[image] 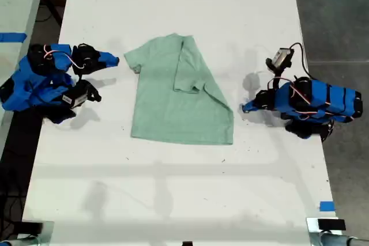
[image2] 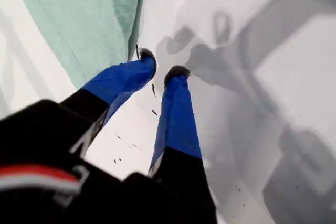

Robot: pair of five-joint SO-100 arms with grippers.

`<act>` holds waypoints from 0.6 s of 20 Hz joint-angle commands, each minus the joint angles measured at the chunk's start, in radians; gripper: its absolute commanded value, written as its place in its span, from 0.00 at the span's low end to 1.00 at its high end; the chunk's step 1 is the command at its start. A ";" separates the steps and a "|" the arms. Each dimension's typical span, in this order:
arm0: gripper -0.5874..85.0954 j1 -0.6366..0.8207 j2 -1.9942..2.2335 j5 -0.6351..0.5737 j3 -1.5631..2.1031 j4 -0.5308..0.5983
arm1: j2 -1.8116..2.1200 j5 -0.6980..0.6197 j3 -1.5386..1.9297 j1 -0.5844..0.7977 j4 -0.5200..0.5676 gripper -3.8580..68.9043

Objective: Fold t shirt

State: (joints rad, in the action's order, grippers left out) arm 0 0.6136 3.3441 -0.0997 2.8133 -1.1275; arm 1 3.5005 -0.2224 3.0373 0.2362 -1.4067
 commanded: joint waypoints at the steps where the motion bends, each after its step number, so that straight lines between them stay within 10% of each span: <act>1: 0.01 0.121 -0.408 -0.143 -0.324 -0.005 | 0.006 0.008 0.041 0.006 0.014 0.15; 7: 0.15 0.382 -1.160 -0.463 -0.976 -0.156 | 0.006 0.008 0.041 0.006 0.014 0.15; 12: 0.19 0.396 -1.404 -0.505 -0.902 -0.028 | 0.006 0.008 0.041 0.006 0.014 0.15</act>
State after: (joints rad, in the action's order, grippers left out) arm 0 0.9986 1.9574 -0.5921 1.8883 -1.2226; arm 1 3.5005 -0.2224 3.0373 0.2362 -1.4067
